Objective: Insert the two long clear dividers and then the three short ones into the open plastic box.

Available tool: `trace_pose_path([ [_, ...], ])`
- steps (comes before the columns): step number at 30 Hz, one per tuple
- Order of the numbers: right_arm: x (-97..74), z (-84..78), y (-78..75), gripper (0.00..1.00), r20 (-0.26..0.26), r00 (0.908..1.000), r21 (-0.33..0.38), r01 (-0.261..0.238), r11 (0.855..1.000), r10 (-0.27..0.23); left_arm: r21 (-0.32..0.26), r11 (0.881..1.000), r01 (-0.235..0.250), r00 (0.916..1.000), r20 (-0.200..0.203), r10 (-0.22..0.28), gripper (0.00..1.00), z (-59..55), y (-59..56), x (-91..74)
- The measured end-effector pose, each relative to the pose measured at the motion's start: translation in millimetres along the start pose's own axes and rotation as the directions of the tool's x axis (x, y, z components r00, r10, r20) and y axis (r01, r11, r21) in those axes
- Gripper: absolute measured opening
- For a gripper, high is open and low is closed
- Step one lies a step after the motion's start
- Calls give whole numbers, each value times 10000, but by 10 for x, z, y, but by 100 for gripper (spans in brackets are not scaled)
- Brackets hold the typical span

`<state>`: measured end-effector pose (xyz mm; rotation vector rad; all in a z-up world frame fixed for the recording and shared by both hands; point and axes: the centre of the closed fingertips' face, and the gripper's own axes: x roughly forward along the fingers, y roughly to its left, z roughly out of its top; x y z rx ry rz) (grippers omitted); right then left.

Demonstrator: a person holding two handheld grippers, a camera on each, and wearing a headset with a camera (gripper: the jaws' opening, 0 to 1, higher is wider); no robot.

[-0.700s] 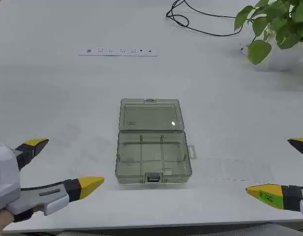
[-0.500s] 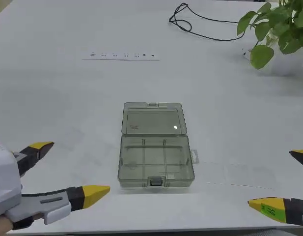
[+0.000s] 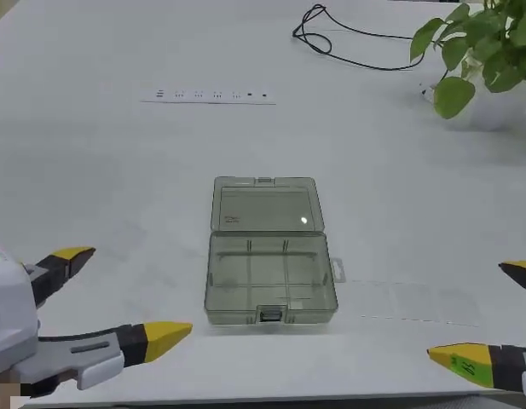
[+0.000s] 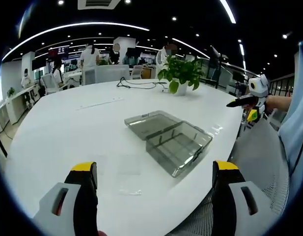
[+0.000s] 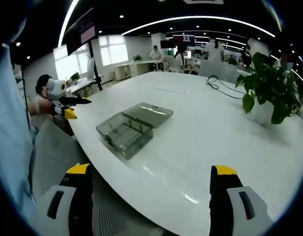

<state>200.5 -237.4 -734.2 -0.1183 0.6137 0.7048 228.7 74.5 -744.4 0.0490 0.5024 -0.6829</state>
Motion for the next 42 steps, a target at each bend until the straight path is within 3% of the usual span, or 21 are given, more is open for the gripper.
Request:
trace_pose_path([
  [25,20,-26,14,100,-122,9999,-52,-113,9999,112,67,9999,132,9998,-155,-131,98,-26,-38,20],
  [42,-20,-38,-13,100,-86,10000,-76,-33,10000,32,318,9994,96,9999,-81,-93,99,53,-18,29],
])
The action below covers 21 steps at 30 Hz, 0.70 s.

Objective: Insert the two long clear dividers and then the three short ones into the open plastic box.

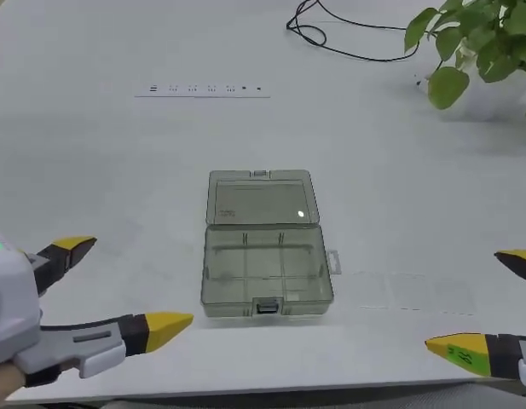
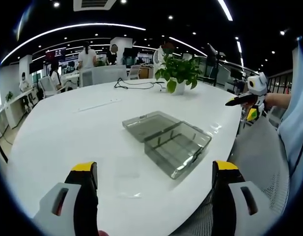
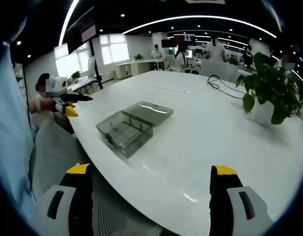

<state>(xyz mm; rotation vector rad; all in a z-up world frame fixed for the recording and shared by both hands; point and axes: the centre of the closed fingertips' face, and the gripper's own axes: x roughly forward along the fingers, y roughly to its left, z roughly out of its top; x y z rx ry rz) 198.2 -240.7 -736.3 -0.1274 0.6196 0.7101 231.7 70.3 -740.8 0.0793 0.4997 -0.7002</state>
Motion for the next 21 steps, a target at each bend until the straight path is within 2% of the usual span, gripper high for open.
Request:
trace_pose_path([
  [6,7,3,7,100,17,10000,29,25,10000,-25,40,10000,6,9999,-143,-5,99,-45,39,9],
  [10,15,11,14,100,0,10000,-6,16,10000,-16,38,9999,125,9997,-214,-125,98,-63,24,14],
  [15,25,16,22,100,-26,10000,-29,-17,10000,17,68,9997,252,9980,-582,-247,97,-134,28,43],
  [21,35,13,44,100,-67,9999,13,-120,9999,120,102,9998,187,9942,-1064,-175,95,-214,70,87],
])
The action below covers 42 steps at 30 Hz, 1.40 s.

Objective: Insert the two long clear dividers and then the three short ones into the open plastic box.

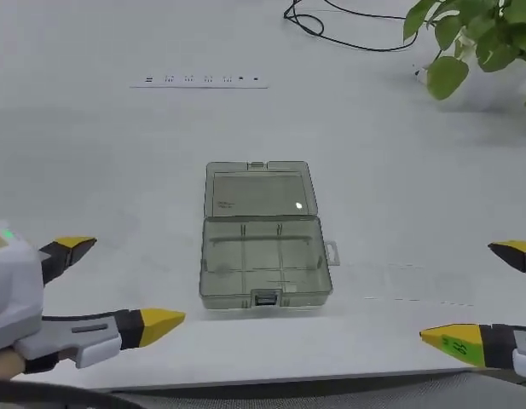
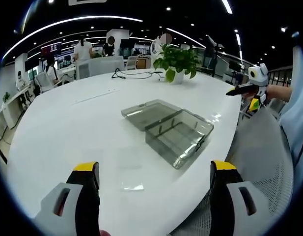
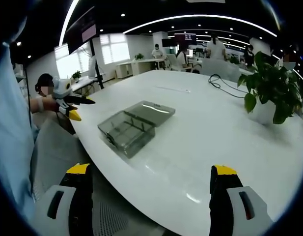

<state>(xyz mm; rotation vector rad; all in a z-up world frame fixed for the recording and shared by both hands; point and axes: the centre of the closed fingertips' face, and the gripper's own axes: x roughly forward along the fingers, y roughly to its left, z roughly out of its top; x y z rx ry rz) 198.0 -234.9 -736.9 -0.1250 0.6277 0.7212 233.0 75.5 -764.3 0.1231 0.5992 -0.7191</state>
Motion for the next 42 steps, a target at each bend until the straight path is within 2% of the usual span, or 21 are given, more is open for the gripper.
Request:
trace_pose_path([
  [8,4,-22,17,100,-52,10000,48,-67,10000,68,15,10000,51,9964,-841,-50,89,-131,65,107],
  [12,4,-38,27,100,-71,9999,90,-93,9999,94,5,10000,-37,9908,-1352,37,84,-221,130,168],
  [13,4,-39,27,100,-69,9999,92,-91,9999,92,-22,10000,-93,9874,-1582,88,83,-258,146,172],
  [19,-7,-64,41,100,-52,9999,197,-91,9998,92,-181,9997,-180,9792,-2024,140,76,-315,226,228],
  [22,-10,-78,43,100,-52,9999,253,-94,9996,95,-393,9987,-310,9728,-2307,211,72,-353,284,273],
  [24,-9,-92,45,100,-94,9999,266,-102,9996,104,-249,9988,-414,9622,-2705,331,67,-400,338,308],
  [27,-6,-96,55,100,-90,9999,307,-137,9994,139,-383,9980,-511,9607,-2750,387,62,-397,377,354],
  [28,-6,-97,58,100,-93,9998,311,-144,9994,147,-413,9976,-555,9555,-2921,410,60,-418,393,368],
  [30,-7,-100,61,100,-104,9998,309,-139,9994,143,-324,9978,-585,9523,-3018,461,57,-430,411,396],
  [31,-7,-103,61,100,-112,9998,317,-138,9994,142,-329,9978,-570,9473,-3172,436,56,-450,416,406],
  [33,-7,-111,59,100,-130,9998,340,-137,9993,141,-318,9984,-465,9451,-3252,337,54,-456,403,429],
  [37,-8,-124,60,100,-166,9998,359,-137,9993,143,-264,9991,-339,9336,-3576,222,49,-501,377,456],
  [42,-6,-150,73,100,-216,9996,429,-155,9990,164,-142,9993,-344,9255,-3777,265,51,-546,378,484],
])
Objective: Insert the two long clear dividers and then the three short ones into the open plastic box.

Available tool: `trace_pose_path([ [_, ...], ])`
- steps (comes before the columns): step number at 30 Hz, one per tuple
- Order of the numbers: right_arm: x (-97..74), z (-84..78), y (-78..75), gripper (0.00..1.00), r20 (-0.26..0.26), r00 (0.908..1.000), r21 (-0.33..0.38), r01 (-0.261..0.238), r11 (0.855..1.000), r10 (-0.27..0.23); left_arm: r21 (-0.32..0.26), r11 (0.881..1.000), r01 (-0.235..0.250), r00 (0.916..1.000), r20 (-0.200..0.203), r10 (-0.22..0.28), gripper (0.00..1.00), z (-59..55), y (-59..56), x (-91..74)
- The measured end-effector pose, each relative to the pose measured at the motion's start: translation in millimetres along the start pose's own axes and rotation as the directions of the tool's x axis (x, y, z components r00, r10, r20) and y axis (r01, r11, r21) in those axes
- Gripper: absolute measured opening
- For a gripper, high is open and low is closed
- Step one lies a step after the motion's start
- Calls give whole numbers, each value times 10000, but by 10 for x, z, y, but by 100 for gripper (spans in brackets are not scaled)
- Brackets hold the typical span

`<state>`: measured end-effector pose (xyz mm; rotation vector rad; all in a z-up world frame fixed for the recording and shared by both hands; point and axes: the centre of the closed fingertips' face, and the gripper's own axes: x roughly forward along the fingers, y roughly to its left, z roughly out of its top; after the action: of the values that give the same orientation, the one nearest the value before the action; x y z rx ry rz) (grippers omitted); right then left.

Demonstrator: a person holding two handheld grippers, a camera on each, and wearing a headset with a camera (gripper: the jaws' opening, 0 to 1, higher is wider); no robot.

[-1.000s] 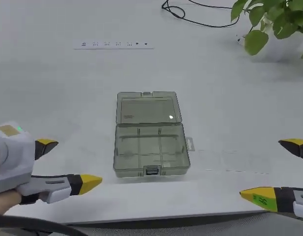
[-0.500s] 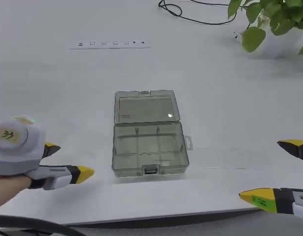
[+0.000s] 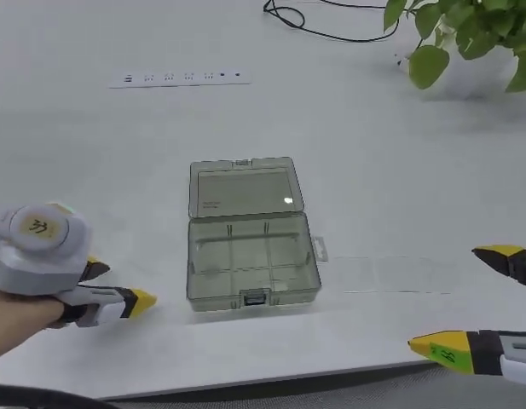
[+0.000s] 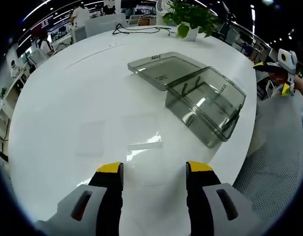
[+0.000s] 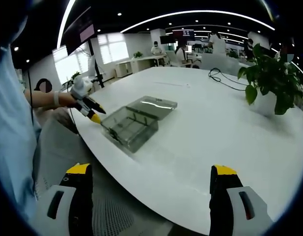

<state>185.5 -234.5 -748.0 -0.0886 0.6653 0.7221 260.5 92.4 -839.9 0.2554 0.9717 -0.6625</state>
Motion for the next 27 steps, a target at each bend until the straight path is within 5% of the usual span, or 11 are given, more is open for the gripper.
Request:
trace_pose_path([
  [13,20,-27,30,100,-120,9999,-5,-80,10000,80,-272,9992,-305,9991,-312,297,42,-28,62,5],
  [27,75,-48,105,100,-161,9996,-24,-248,9997,248,-98,9980,-630,9888,-1364,611,37,-27,99,28],
])
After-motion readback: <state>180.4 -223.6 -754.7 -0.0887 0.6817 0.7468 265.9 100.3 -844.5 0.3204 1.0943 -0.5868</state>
